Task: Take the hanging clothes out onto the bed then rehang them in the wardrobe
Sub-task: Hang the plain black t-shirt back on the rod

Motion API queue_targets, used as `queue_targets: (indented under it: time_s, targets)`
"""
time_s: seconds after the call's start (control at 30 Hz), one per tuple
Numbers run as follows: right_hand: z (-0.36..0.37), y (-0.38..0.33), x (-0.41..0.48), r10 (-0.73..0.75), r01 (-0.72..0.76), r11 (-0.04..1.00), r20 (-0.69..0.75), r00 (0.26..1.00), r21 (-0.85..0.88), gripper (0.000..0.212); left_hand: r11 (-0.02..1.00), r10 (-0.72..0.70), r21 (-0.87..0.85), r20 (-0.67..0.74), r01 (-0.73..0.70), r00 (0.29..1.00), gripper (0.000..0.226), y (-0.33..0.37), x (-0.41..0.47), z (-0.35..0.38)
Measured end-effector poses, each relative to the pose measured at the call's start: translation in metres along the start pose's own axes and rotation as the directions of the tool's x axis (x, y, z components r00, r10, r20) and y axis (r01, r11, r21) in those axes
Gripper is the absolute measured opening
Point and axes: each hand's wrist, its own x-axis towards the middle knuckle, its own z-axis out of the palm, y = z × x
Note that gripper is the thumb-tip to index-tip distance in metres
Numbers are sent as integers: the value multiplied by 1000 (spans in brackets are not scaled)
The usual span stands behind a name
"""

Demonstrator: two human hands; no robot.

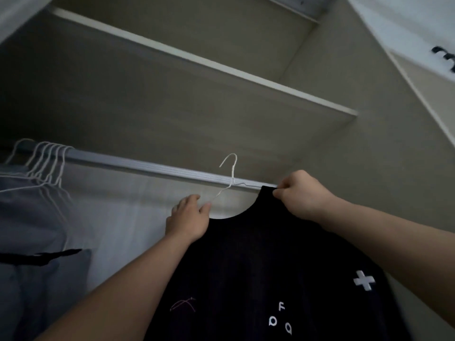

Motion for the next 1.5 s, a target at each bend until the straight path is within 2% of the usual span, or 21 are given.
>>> queue_targets:
  time_s: [0.13, 0.2, 0.4, 0.5, 0.6, 0.67, 0.73, 0.8, 0.87, 0.97, 1.1, 1.4, 1.5]
  targets:
    - [23, -16, 14, 17, -17, 998, -7, 1000, -61, 20, 953, 70, -302, 106, -35, 992, 64, 8, 11, 13]
    - [33, -21, 17, 32, -34, 994, -19, 999, -99, 23, 921, 101, -389, 156, -33, 983, 68, 10, 11, 18]
    - [55, -24, 17, 81, -80, 985, 0, 997, -155, 23, 886, 144, -463, 259, -8, 955, 67, 5, 2, 30]
    - [58, -20, 13, 80, -77, 981, 9, 997, -176, 21, 896, 145, -443, 281, -6, 949, 65, 1, -3, 38]
    - [58, -17, 9, 42, -38, 974, 14, 999, -225, 21, 896, 141, -445, 278, -2, 950, 67, 0, -5, 44]
    - [57, -16, 5, -30, 37, 951, 30, 999, -307, 22, 878, 142, -478, 280, 10, 949, 75, 1, -6, 48]
    - [57, -14, -3, -142, 159, 889, 73, 987, -428, 32, 850, 157, -527, 291, 21, 944, 86, 2, -8, 52]
    - [56, -9, -14, -311, 340, 699, 161, 937, -629, 48, 815, 190, -579, 319, 32, 928, 91, 1, -9, 59]
    - [57, -4, -22, -381, 445, 502, 273, 884, -742, 68, 791, 204, -608, 357, 61, 911, 88, -1, -9, 67]
    - [57, 5, -27, -215, 436, 431, 379, 900, -790, 89, 785, 208, -614, 386, 82, 899, 82, 3, -10, 79]
    - [54, 22, -30, -53, 381, 417, 396, 917, -825, 101, 780, 228, -621, 393, 74, 891, 91, 21, -13, 97]
    - [38, 69, -23, 77, 327, 353, 376, 924, -876, 103, 761, 238, -644, 398, 85, 886, 95, 71, -14, 153]
    - [31, 86, -19, 104, 315, 299, 358, 928, -901, 102, 746, 265, -662, 392, 70, 881, 81, 88, -14, 176]
